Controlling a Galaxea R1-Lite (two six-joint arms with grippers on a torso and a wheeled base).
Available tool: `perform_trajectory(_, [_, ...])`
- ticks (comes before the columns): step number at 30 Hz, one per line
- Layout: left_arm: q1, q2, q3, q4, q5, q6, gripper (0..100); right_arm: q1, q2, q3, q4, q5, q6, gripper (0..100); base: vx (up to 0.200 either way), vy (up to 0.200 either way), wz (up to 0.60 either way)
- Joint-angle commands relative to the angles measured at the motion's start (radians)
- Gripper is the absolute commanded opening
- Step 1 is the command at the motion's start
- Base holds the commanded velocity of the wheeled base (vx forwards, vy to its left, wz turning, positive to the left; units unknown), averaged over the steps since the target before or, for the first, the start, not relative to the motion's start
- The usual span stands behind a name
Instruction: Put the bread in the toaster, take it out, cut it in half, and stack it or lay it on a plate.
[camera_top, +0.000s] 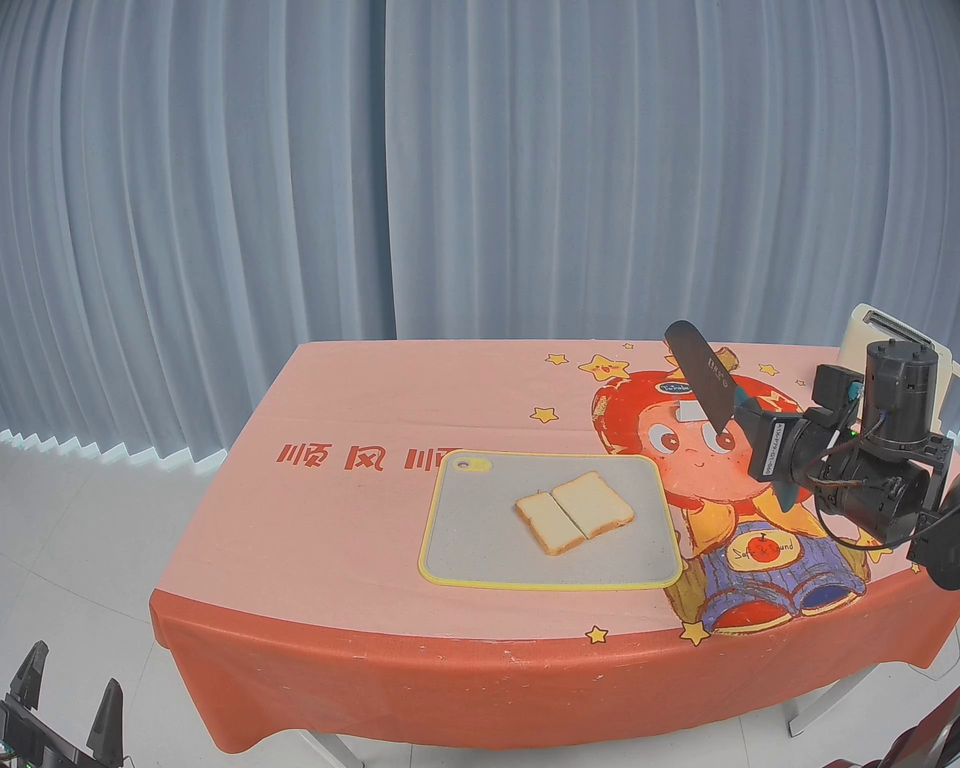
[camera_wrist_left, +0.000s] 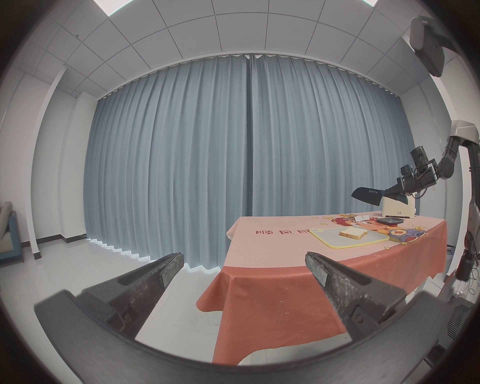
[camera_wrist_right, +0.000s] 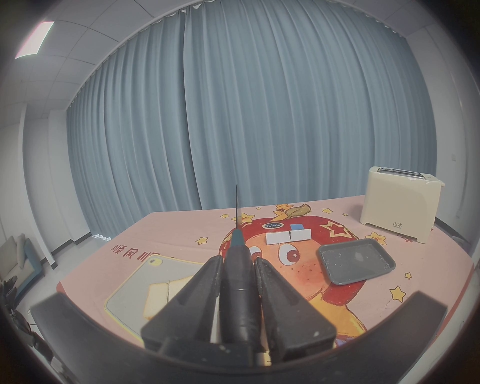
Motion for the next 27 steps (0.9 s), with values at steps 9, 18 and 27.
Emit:
perform_trajectory(9, [0.002,-0.010,0.018,0.000,0.000,0.000,100,-0.061,0.041,-0.019,-0.002,0.008,-0.006,0,0.000,0.000,0.00])
perform_trajectory(18, [0.002,-0.010,0.018,0.000,0.000,0.000,100,-0.075,0.053,-0.019,-0.002,0.025,-0.005,0,0.000,0.000,0.00])
perform_trajectory(27, [0.000,-0.010,0.018,0.000,0.000,0.000,100,-0.080,0.075,-0.026,-0.002,0.025,0.000,0,0.000,0.000,0.00])
